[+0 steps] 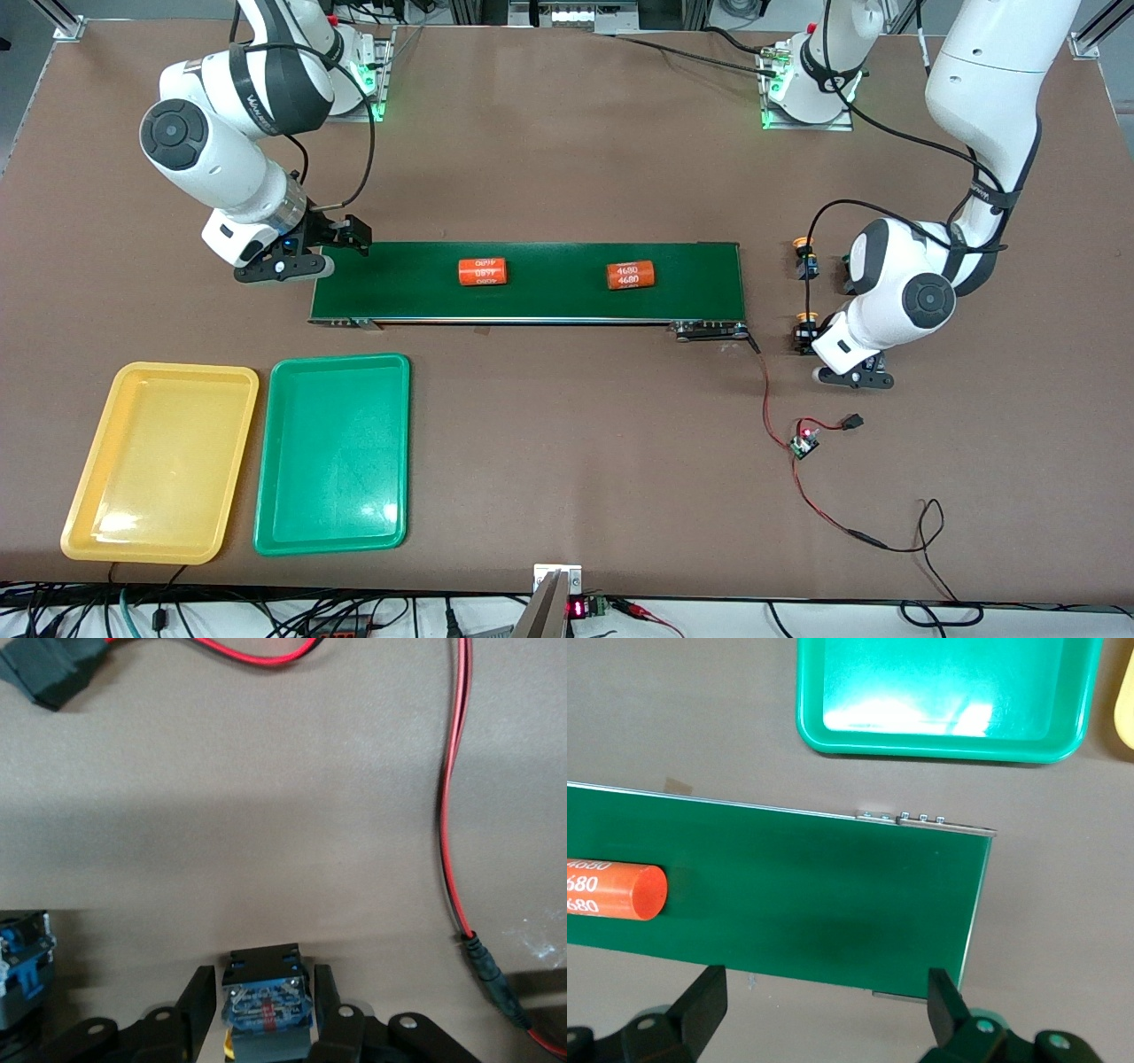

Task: Sort buttons by color to trays
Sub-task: 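Place the button on the belt with the left gripper while the right gripper moves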

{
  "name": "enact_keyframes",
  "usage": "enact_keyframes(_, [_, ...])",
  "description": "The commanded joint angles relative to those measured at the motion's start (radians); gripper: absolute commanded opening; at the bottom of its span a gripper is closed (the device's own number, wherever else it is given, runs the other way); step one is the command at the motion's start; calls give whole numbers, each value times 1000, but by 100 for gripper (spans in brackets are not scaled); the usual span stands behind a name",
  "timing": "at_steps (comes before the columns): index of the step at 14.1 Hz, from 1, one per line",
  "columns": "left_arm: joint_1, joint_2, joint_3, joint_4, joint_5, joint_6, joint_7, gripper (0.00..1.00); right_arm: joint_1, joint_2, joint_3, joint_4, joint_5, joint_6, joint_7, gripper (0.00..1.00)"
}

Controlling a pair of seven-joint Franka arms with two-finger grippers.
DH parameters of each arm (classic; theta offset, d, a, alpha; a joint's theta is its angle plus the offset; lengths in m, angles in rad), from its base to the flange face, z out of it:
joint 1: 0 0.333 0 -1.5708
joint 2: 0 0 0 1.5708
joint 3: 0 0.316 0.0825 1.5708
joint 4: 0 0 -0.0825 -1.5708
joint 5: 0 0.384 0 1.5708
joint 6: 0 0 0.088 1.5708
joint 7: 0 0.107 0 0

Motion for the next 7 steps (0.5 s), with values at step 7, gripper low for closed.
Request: enact_keyframes(7, [-16, -111, 12, 16, -16, -106, 5, 16, 47, 9, 2, 11, 13, 24, 80, 100])
